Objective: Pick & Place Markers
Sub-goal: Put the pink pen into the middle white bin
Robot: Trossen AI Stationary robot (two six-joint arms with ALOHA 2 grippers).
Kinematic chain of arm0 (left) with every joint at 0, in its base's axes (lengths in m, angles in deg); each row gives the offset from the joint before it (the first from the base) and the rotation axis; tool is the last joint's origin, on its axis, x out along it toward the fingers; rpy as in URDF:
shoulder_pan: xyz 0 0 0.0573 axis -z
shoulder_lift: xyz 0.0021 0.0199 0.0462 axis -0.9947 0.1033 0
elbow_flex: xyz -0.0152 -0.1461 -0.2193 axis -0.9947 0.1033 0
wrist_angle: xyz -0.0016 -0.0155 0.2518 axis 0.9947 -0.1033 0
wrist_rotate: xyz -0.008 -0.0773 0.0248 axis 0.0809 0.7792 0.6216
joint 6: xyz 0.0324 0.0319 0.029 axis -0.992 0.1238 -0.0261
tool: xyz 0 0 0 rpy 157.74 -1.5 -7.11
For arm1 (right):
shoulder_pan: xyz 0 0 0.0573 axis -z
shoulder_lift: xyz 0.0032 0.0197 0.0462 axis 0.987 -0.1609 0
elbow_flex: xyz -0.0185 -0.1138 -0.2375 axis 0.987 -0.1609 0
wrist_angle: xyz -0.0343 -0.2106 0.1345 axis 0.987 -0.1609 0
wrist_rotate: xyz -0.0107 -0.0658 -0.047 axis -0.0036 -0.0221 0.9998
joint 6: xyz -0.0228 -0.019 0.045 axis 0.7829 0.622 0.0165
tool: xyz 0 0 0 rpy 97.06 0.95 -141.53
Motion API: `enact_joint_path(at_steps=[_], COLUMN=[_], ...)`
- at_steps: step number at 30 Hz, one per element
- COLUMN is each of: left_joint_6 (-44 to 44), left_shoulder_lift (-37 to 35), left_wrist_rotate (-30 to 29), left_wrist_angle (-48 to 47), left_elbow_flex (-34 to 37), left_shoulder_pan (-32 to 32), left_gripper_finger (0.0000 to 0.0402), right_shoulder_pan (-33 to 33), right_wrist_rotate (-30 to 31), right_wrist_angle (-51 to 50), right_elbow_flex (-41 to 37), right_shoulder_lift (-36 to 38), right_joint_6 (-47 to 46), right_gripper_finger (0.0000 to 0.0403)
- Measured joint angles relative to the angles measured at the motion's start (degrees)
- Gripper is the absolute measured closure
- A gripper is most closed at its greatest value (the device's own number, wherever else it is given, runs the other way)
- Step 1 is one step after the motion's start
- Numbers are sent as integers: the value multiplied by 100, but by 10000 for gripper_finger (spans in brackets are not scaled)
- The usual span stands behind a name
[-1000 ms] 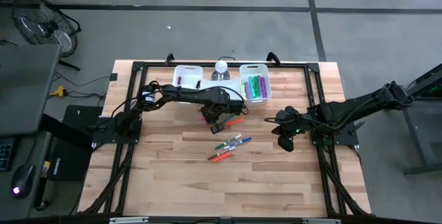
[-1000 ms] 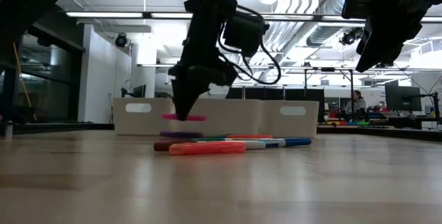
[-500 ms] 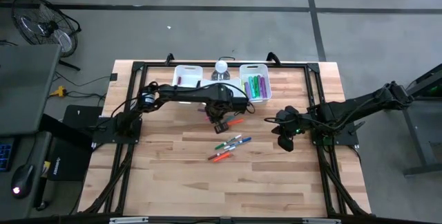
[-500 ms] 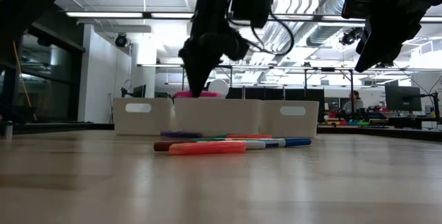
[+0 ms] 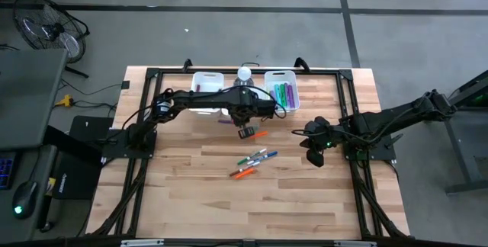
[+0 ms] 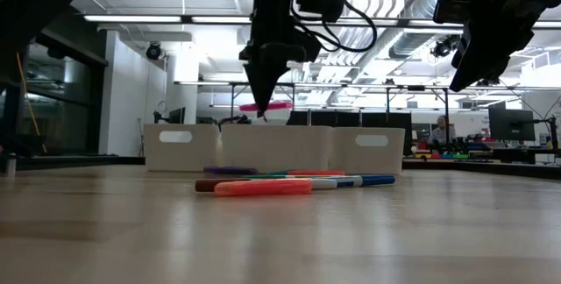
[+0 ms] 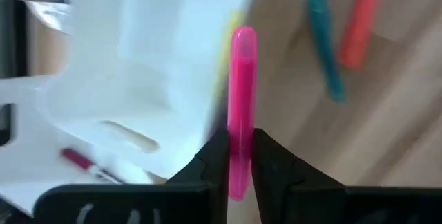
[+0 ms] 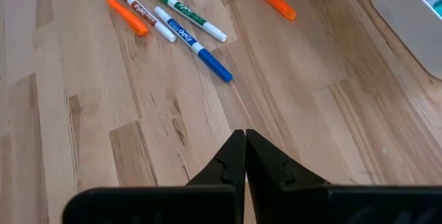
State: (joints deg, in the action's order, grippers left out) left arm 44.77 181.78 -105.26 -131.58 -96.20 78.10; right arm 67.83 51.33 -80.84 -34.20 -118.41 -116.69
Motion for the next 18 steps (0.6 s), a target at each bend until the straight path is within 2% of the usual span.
enact_joint_path(at_steps=[3, 10, 18], left_joint_6=[-41, -515, -1053], left_shoulder_lift=[0, 0, -2], left_wrist_rotate=[-233, -240, 332], left_wrist_angle=[39, 102, 322], left_elbow_flex=[0, 0, 0], left_shoulder_pan=[-124, -592, -1062], left_gripper_finger=[365, 365, 365], right_shoulder_pan=[1, 1, -1], right_wrist_rotate=[0, -1, -1], right_wrist_angle=[0, 0, 0], right_elbow_flex=[0, 0, 0], right_shoulder_lift=[0, 0, 0], right_joint_6=[-2, 5, -9], right_gripper_finger=[402, 403, 402])
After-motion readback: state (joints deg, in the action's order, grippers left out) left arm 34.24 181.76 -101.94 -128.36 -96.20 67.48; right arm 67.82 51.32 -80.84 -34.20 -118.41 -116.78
